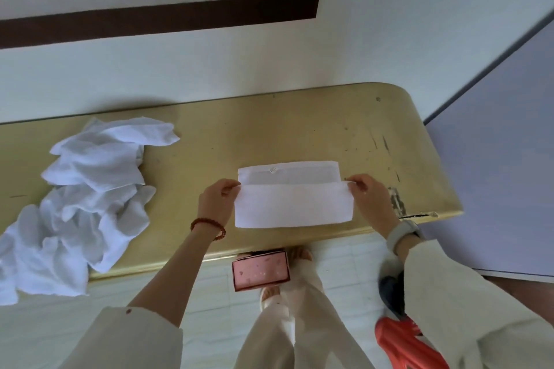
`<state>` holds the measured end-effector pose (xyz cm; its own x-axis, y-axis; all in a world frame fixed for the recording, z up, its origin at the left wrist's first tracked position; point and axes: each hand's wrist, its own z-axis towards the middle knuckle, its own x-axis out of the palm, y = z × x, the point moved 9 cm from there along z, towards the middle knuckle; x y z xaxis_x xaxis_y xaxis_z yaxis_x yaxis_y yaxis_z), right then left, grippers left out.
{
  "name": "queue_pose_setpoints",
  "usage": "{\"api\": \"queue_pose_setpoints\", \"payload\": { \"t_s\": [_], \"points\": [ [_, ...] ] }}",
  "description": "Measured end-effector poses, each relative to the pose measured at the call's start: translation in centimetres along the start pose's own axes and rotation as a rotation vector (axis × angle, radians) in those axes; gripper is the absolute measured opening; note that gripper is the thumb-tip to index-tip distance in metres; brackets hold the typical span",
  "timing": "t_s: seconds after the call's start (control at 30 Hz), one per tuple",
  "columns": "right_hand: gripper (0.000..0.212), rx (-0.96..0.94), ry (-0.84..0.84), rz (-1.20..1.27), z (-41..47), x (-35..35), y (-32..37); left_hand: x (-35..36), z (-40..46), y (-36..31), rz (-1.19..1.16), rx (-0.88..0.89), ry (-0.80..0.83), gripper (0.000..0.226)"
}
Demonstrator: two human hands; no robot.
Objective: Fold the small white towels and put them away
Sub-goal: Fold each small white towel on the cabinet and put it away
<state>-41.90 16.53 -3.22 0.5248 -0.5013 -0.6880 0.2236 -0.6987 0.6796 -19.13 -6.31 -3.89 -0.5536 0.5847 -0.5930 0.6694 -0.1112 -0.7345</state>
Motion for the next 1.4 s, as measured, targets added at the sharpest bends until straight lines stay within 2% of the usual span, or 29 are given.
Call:
{"api": "queue_pose_setpoints", "payload": {
  "t_s": [0.47, 0.8, 0.87, 0.93, 1.0, 1.07, 1.13, 1.2, 1.33, 1.4],
  "points": [
    [0.018, 0.113, 0.058, 0.056, 8.1, 3.5, -1.8, 2.2, 6.6, 2.8, -0.01, -0.207, -0.14, 0.021],
    [0.016, 0.081, 0.011, -0.087, 9.1, 4.2, -2.0, 2.7, 7.6, 2.9, 0.09, -0.206, -0.175, 0.016],
    [0.016, -0.03, -0.051, -0.166, 8.8, 3.9, -0.7, 2.6, 7.6, 1.9, 0.126, -0.132, -0.203, 0.018],
    [0.017, -0.251, -0.094, -0.288, 8.3, 4.3, 1.7, 3.3, 7.5, -0.3, 0.244, 0.058, -0.18, 0.019],
    [0.025, -0.449, -0.087, -0.414, 7.6, 5.8, 3.8, 4.9, 7.2, -2.5, 0.386, 0.265, -0.122, 0.015],
    [0.029, -0.545, -0.05, -0.497, 7.2, 7.6, 5.0, 6.4, 6.9, -3.8, 0.483, 0.395, -0.078, 0.011],
    [0.021, -0.578, -0.032, -0.54, 7.2, 8.8, 5.6, 7.5, 6.8, -4.2, 0.516, 0.437, -0.058, 0.01],
    [0.004, -0.591, -0.016, -0.56, 7.4, 9.7, 5.6, 8.0, 7.0, -4.2, 0.514, 0.436, -0.059, 0.008],
    [0.005, -0.577, 0.025, -0.569, 7.7, 10.3, 5.4, 8.2, 7.0, -4.0, 0.516, 0.436, -0.07, 0.005],
    [0.021, -0.563, 0.04, -0.562, 7.7, 10.3, 5.3, 8.2, 7.0, -4.0, 0.512, 0.436, -0.078, 0.007]
  ]
}}
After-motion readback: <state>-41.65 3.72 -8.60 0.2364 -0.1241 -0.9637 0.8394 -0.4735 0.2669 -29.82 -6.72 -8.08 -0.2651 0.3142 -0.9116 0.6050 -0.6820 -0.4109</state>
